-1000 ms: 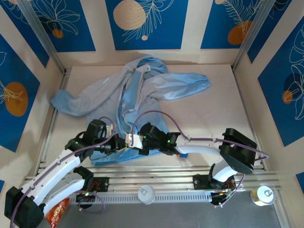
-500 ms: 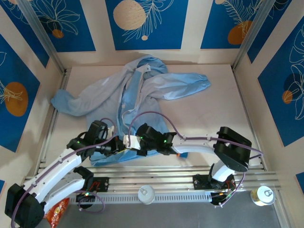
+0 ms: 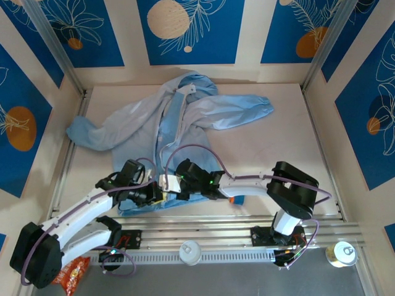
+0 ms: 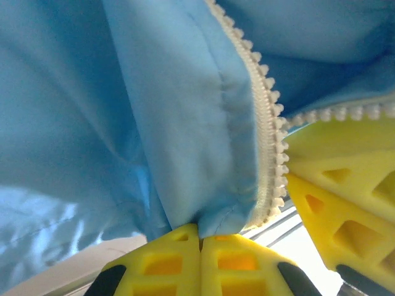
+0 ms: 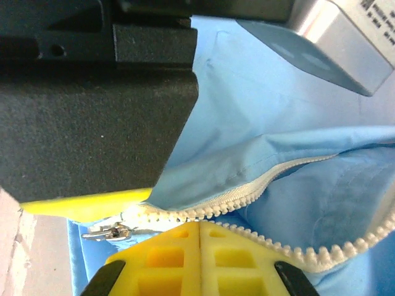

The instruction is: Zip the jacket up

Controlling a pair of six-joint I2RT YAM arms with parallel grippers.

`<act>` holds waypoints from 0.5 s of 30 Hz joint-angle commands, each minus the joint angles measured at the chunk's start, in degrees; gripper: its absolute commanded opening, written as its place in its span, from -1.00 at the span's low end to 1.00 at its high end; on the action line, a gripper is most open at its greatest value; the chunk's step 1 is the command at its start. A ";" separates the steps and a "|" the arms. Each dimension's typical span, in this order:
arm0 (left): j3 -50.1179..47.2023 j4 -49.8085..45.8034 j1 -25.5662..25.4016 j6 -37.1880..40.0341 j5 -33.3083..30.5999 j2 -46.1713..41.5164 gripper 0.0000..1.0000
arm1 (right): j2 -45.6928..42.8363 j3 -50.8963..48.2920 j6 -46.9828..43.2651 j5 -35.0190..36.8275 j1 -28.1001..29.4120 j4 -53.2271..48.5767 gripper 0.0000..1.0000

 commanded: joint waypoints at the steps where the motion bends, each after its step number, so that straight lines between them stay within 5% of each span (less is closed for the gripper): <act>1: -3.41 3.43 1.24 1.42 2.17 1.14 -1.00 | 2.13 -1.04 -0.51 -3.04 -0.15 2.52 -0.99; 15: -5.52 8.39 3.04 1.33 4.10 3.29 -1.00 | -2.94 -5.71 2.29 -0.20 2.95 2.18 -0.69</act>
